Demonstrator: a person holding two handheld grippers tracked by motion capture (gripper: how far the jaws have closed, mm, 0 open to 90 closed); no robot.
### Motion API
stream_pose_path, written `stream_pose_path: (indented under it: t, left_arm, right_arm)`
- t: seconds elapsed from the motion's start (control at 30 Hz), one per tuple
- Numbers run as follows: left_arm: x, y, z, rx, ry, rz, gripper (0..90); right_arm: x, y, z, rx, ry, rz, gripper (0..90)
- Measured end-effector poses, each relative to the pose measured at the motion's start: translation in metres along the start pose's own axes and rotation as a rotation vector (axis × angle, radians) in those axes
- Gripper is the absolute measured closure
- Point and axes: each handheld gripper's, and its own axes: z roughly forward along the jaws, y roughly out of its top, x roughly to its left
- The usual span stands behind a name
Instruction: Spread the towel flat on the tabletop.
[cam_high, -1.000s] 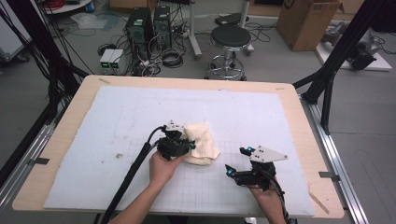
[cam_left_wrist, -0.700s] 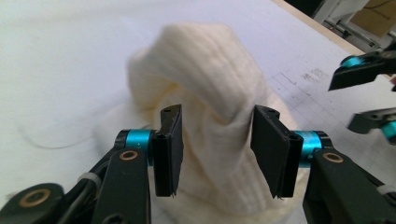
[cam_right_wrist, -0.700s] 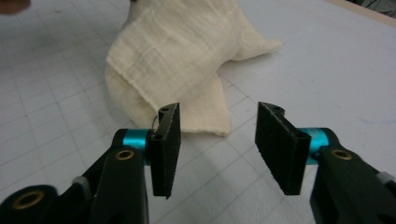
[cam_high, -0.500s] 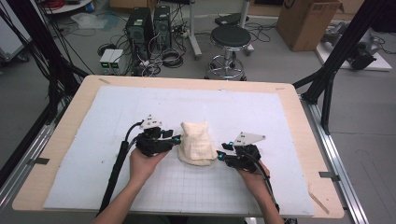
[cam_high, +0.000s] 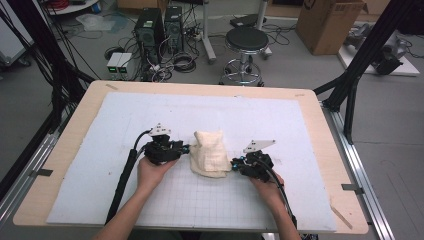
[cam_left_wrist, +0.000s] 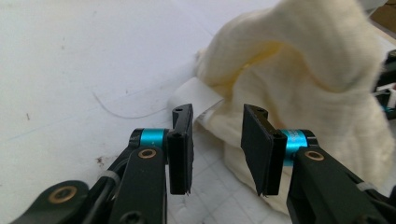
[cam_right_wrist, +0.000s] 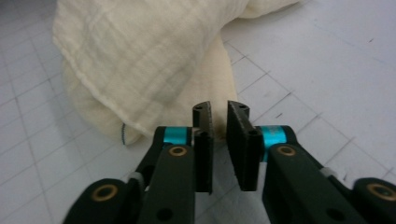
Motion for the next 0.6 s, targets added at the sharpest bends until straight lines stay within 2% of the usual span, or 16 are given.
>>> stream_pose_path:
  t: [0.03,0.13,0.3,0.37,0.47,0.57,0.6]
  left_arm:
    - [0.002,-0.001,0.001,0.006,0.0,-0.005,63.7]
    - [0.004,-0.001,0.002,0.012,0.004,-0.002,63.8]
    - [0.006,0.0,0.003,-0.003,-0.011,0.007,64.2]
    - [0.006,0.0,0.005,-0.009,-0.024,0.002,64.2]
    - [0.003,0.003,0.012,0.009,-0.064,0.021,64.2]
    - [-0.005,0.008,0.022,0.044,-0.077,0.058,63.9]
    - [-0.006,0.009,0.025,0.07,-0.071,0.08,63.7]
  right_arm:
    - [0.0,0.0,0.0,0.002,0.014,0.01,89.0]
    - [0.001,0.0,-0.003,0.012,0.006,-0.002,89.5]
    - [0.003,0.001,-0.015,-0.031,0.02,-0.002,89.6]
    - [0.004,0.001,-0.014,-0.025,0.018,-0.005,89.1]
    - [0.006,0.002,-0.012,-0.026,0.007,-0.016,78.0]
    - [0.005,0.002,-0.013,-0.047,0.003,-0.013,70.8]
    - [0.005,0.002,-0.014,-0.056,0.013,0.0,69.3]
